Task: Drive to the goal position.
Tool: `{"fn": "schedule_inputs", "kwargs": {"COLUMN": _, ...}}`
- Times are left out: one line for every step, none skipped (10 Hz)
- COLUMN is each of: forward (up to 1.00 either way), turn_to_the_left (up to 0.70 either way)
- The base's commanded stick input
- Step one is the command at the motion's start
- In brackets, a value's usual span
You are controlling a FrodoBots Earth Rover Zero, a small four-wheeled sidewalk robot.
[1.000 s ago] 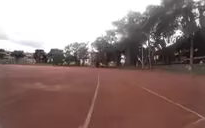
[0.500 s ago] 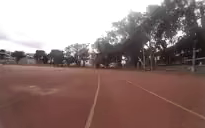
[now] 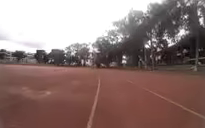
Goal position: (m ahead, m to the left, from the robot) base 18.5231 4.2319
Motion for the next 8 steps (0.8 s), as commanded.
{"fn": "schedule_inputs", "kwargs": {"forward": 0.70, "turn_to_the_left": 0.00}}
{"fn": "schedule_inputs", "kwargs": {"forward": 0.70, "turn_to_the_left": 0.00}}
{"fn": "schedule_inputs", "kwargs": {"forward": 0.70, "turn_to_the_left": 0.00}}
{"fn": "schedule_inputs", "kwargs": {"forward": 0.70, "turn_to_the_left": 0.00}}
{"fn": "schedule_inputs", "kwargs": {"forward": 0.70, "turn_to_the_left": 0.00}}
{"fn": "schedule_inputs", "kwargs": {"forward": 0.70, "turn_to_the_left": 0.00}}
{"fn": "schedule_inputs", "kwargs": {"forward": 0.70, "turn_to_the_left": 0.00}}
{"fn": "schedule_inputs", "kwargs": {"forward": 0.70, "turn_to_the_left": 0.00}}
